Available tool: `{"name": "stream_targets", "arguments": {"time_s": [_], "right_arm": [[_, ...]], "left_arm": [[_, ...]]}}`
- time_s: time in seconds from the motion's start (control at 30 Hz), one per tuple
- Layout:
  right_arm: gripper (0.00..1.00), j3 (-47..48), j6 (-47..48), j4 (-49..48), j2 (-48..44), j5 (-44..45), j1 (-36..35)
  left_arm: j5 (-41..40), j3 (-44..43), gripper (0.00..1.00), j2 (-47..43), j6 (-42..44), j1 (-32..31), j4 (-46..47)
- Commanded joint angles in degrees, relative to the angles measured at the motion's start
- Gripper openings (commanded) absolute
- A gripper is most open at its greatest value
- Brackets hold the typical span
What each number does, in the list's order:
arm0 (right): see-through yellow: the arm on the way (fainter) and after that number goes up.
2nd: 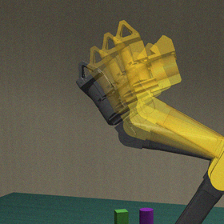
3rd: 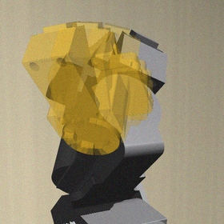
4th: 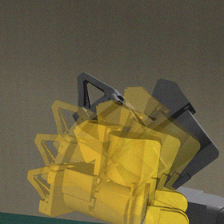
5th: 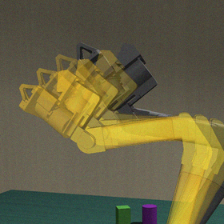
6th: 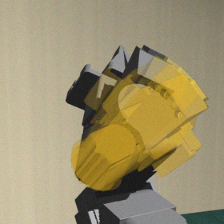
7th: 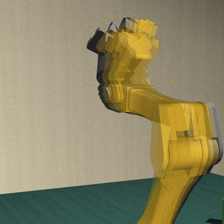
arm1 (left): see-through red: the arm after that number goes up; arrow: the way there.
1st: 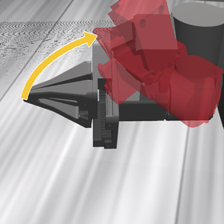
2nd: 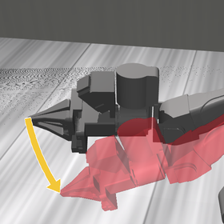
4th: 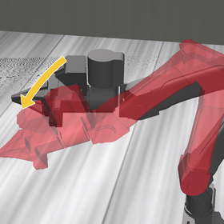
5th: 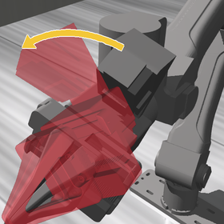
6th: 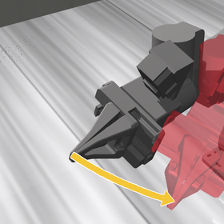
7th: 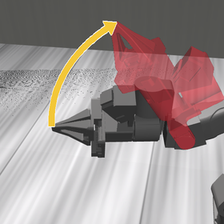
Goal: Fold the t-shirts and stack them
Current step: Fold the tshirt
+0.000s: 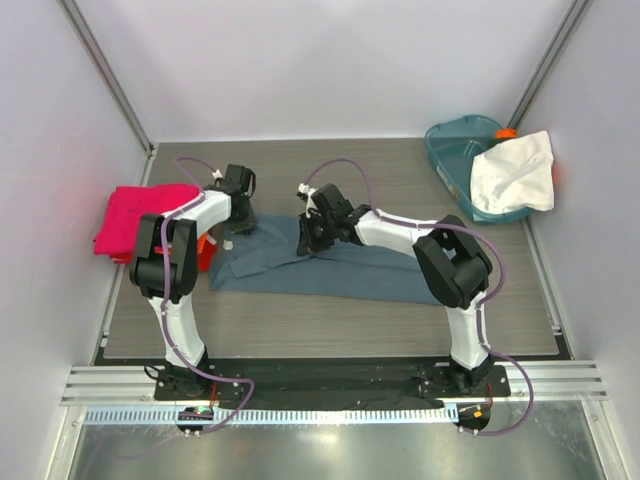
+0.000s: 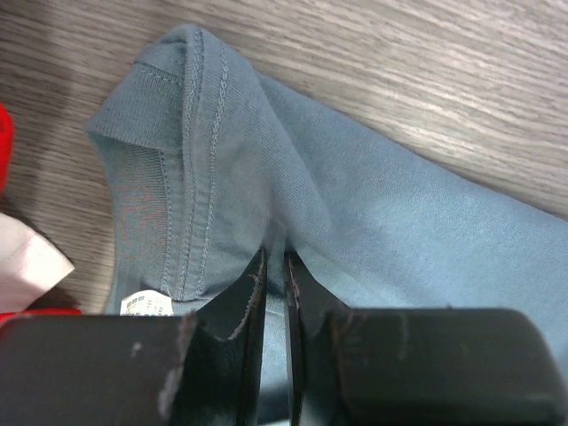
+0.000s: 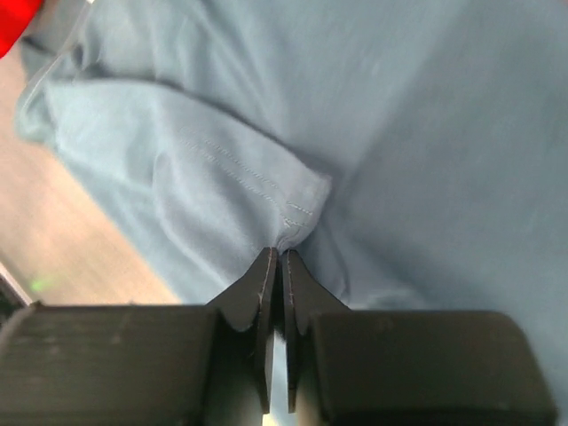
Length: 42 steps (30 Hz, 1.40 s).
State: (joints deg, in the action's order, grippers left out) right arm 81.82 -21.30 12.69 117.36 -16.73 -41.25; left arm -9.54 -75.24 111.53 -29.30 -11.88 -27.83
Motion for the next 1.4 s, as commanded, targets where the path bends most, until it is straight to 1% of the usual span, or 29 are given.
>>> {"name": "stream_targets", "arguments": {"time_s": [0.0,0.03,0.13,0.27,0.3,0.33,0.4,0.43,0.5,0.6,0.67,0.77,0.83,0.93,1.03,1.23,1.3,1.37], "right_arm": [[0.14,-4.6,-1.6,-4.2,-5.3,-3.1,-0.3],[0.18,-5.9,-2.2,-4.9,-6.0,-4.6,-0.3],[0.25,-10.5,-3.9,-9.0,-7.5,-7.1,-0.2],[0.30,-15.4,-4.5,-12.2,-9.6,-10.5,-0.2],[0.31,-16.0,-4.3,-12.4,-10.3,-10.5,-0.2],[0.36,-16.4,-4.1,-12.3,-10.8,-10.2,-0.3],[0.40,-16.2,-3.8,-12.3,-12.1,-8.7,0.0],[0.45,-15.9,-3.7,-12.3,-12.3,-8.1,0.1],[0.51,-14.7,-2.8,-12.4,-13.1,-5.4,0.2],[0.52,-11.9,-1.5,-11.3,-12.3,-2.4,0.3],[0.52,-8.1,-1.1,-9.4,-10.8,-2.0,0.6],[0.52,-2.4,-0.3,-6.1,-6.5,-0.7,0.6],[0.52,1.3,-0.4,-4.4,-3.7,2.1,0.6],[0.52,4.8,-0.1,-2.0,-1.3,4.7,0.6],[0.52,7.6,0.3,-0.7,0.7,5.0,0.6],[0.50,9.4,0.2,0.2,4.6,3.8,0.5],[0.48,9.4,-0.1,0.2,5.3,2.9,0.5],[0.42,9.3,-0.2,0.1,5.5,2.2,0.4]], "left_arm": [[-2.3,0.5,0.13,3.5,1.2,1.4,0.2],[-2.3,0.4,0.13,3.5,1.1,1.6,0.1],[-2.2,-0.1,0.13,3.8,1.1,1.5,-0.2],[-2.1,-0.2,0.13,3.6,1.0,1.6,-0.5],[-2.1,-0.2,0.13,3.4,1.0,1.6,-0.6],[-1.8,-0.1,0.13,3.2,0.8,1.6,-0.6],[-0.8,0.3,0.13,2.2,0.7,1.6,-0.3],[0.3,0.4,0.14,1.9,0.8,1.5,0.0],[1.6,0.9,0.14,0.9,0.5,1.5,0.2],[1.8,1.2,0.14,-0.5,-0.2,1.6,0.2],[2.2,1.2,0.14,-1.0,-0.9,1.5,0.1],[2.2,0.9,0.15,-2.0,-1.6,1.5,-0.6],[2.1,0.4,0.16,-2.8,-1.8,1.5,-1.3],[2.4,0.0,0.17,-3.7,-2.5,1.3,-2.2],[2.7,-0.2,0.17,-4.6,-3.0,0.7,-2.6],[2.5,-1.2,0.17,-4.4,-3.4,-0.7,-4.1],[2.5,-1.4,0.18,-3.9,-3.2,-1.0,-4.1],[2.5,-1.9,0.18,-3.4,-3.0,-1.0,-4.2]]}}
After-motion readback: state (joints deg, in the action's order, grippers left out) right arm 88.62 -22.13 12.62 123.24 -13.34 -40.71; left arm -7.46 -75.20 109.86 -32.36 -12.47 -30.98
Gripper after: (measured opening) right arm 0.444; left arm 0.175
